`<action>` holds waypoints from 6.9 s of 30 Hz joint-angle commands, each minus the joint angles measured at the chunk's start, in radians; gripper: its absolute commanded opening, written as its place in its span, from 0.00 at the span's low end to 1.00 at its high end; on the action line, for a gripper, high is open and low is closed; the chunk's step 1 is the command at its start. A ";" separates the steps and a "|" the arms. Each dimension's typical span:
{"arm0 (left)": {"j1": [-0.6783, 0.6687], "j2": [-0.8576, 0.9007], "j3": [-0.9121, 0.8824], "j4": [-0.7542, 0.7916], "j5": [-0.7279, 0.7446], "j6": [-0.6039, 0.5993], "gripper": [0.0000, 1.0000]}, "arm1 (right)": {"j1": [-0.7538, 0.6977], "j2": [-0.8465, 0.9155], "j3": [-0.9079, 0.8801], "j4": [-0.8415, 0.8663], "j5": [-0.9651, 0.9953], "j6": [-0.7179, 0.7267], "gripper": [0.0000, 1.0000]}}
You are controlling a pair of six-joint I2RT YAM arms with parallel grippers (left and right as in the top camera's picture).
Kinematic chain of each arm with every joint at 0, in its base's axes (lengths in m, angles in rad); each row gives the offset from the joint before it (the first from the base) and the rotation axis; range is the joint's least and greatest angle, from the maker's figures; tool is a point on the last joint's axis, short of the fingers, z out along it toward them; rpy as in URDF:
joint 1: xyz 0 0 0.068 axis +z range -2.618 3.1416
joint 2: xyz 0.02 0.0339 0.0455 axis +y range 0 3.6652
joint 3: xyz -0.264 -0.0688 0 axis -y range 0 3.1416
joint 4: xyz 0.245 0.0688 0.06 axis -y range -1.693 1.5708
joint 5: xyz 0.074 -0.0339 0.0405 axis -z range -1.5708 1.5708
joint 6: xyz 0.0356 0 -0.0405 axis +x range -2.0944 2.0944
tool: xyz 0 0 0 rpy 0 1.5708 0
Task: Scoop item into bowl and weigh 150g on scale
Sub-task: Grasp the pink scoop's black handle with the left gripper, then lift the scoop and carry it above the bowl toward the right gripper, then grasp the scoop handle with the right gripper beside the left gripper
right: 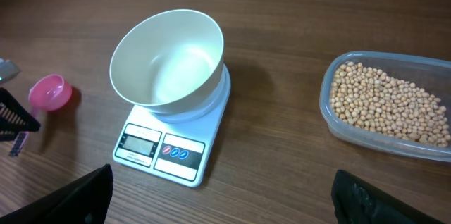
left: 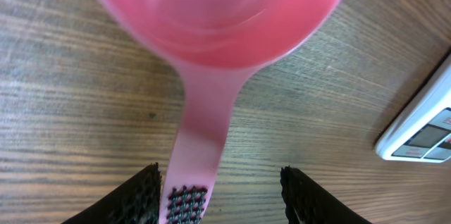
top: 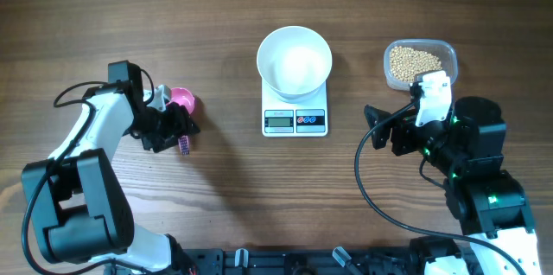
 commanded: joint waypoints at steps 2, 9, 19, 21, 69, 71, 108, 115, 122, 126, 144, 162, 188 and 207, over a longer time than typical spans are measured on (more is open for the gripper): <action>0.019 0.012 0.015 0.030 0.024 0.056 0.59 | 0.005 0.003 0.015 0.002 -0.021 0.004 1.00; 0.076 0.057 0.015 0.055 0.080 0.091 0.55 | 0.005 0.003 0.015 0.002 -0.021 0.004 1.00; 0.087 0.077 0.015 0.076 0.174 0.113 0.45 | 0.005 0.003 0.015 0.005 -0.021 0.004 1.00; 0.087 0.077 0.015 0.079 0.181 0.113 0.43 | 0.005 0.003 0.015 0.005 -0.021 0.004 1.00; 0.088 -0.079 0.053 0.044 0.365 0.027 0.04 | 0.005 0.002 0.045 0.042 -0.051 0.202 1.00; 0.088 -0.121 0.055 0.051 0.431 -0.024 0.04 | 0.005 0.002 0.045 0.055 -0.097 0.213 1.00; -0.600 -0.380 0.055 1.201 0.141 -1.341 0.04 | 0.009 0.144 0.044 0.737 -0.617 1.314 0.83; -0.687 -0.338 0.055 1.224 0.087 -1.412 0.04 | 0.013 0.193 0.044 0.789 -0.603 1.350 0.73; -0.693 -0.335 0.055 1.232 0.089 -1.411 0.04 | 0.019 0.246 0.044 0.859 -0.599 1.385 0.52; -0.693 -0.335 0.055 1.232 0.090 -1.411 0.04 | 0.019 0.275 0.044 0.860 -0.595 1.387 0.49; -0.706 -0.335 0.055 1.215 0.090 -1.381 0.04 | 0.019 0.312 0.044 0.964 -0.595 1.447 0.44; -0.723 -0.335 0.055 1.190 0.089 -1.355 0.04 | 0.019 0.326 0.044 0.993 -0.606 1.474 0.27; -0.723 -0.335 0.055 1.193 0.094 -1.355 0.04 | 0.035 0.327 0.044 0.993 -0.621 1.497 0.20; -0.723 -0.335 0.055 1.193 0.116 -1.355 0.26 | 0.035 0.327 0.044 0.994 -0.614 1.500 0.04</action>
